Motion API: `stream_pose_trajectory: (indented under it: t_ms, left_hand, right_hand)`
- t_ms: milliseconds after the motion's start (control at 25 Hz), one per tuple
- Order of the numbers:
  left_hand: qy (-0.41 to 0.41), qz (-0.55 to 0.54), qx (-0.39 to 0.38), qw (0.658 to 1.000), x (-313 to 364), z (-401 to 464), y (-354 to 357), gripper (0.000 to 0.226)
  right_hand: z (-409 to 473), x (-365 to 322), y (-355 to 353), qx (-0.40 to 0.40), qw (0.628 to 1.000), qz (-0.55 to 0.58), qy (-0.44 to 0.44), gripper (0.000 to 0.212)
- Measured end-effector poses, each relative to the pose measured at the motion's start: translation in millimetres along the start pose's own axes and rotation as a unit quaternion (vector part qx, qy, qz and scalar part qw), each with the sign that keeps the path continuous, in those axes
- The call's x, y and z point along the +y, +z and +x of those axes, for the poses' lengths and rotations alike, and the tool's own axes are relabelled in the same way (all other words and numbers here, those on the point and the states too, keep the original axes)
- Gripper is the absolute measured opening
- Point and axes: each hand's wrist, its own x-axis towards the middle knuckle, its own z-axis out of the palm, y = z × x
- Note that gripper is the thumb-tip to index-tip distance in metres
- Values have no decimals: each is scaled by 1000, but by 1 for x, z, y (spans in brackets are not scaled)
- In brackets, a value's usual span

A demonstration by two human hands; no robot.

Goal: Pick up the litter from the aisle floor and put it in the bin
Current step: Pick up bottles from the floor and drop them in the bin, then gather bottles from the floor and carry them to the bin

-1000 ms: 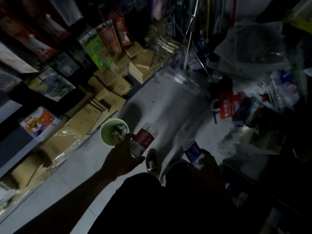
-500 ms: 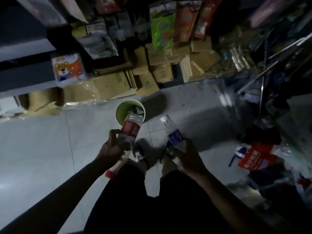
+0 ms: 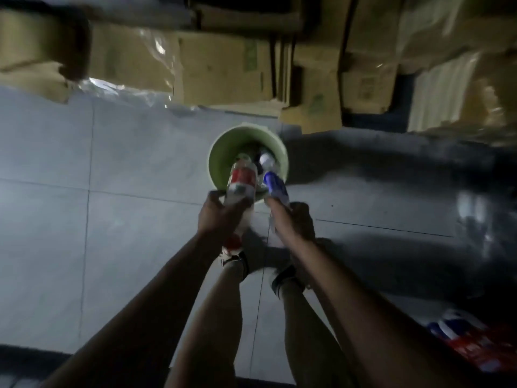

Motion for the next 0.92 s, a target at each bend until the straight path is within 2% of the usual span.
stream_pose_trajectory:
  t_ms: [80, 160, 240, 320, 400, 520, 760, 920]
  left_hand:
    - [32, -8, 16, 999, -6, 61, 20, 63]
    - [63, -1, 17, 998, -5, 100, 32, 51]
    - [81, 29, 17, 996, -7, 117, 32, 43]
    - [106, 108, 9, 988, -19, 103, 16, 43]
    - [134, 156, -15, 979, -36, 75, -4, 42]
    - [127, 256, -79, 955, -51, 13, -41, 18]
    - [148, 343, -114, 920, -15, -124, -135, 32]
    - [202, 354, -76, 910, 21, -207, -205, 37]
  right_hand:
    - [64, -18, 36, 10, 999, 34, -4, 118]
    - [108, -32, 57, 1, 998, 50, -43, 120]
    - [119, -41, 63, -11, 996, 9, -85, 112]
    - [107, -31, 58, -24, 993, -69, -95, 89]
    - [78, -9, 46, -46, 984, -150, -78, 65]
    - [2, 12, 23, -75, 963, -247, -77, 61]
    - [-172, -15, -16, -110, 895, -397, -172, 53]
    - [-272, -63, -26, -94, 849, -456, -250, 50]
